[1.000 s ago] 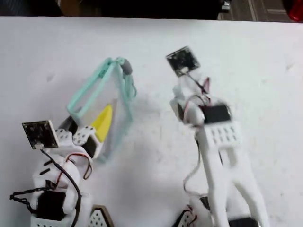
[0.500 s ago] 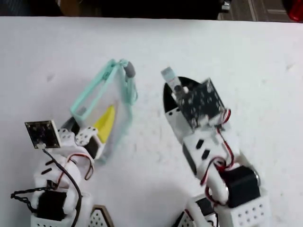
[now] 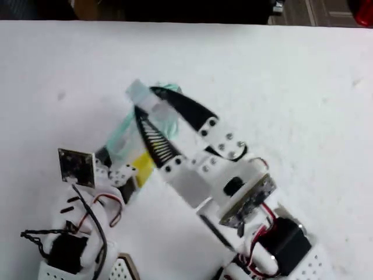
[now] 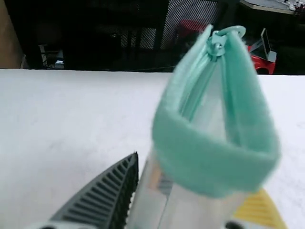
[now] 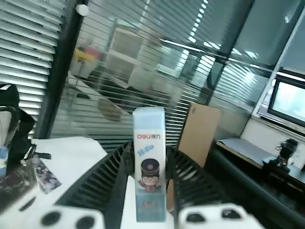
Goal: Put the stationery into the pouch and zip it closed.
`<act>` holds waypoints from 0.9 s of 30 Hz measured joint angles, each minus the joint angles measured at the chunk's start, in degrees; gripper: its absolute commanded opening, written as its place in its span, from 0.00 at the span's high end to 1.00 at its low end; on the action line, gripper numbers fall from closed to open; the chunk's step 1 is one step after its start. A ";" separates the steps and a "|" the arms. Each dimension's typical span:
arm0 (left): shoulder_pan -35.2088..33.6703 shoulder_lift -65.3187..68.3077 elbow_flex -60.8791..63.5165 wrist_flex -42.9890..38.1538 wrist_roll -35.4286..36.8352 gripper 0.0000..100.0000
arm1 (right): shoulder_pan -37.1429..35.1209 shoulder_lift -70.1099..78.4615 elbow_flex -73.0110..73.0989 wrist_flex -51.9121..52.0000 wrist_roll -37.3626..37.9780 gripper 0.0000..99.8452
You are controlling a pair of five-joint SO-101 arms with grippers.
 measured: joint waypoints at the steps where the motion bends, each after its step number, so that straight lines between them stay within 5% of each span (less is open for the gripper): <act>1: 0.26 0.00 0.00 0.00 -0.35 0.71 | -0.09 1.41 -0.35 -0.18 0.00 0.98; 27: 0.62 0.00 0.00 0.00 -0.62 0.71 | -0.35 10.55 4.66 -1.14 -4.40 0.98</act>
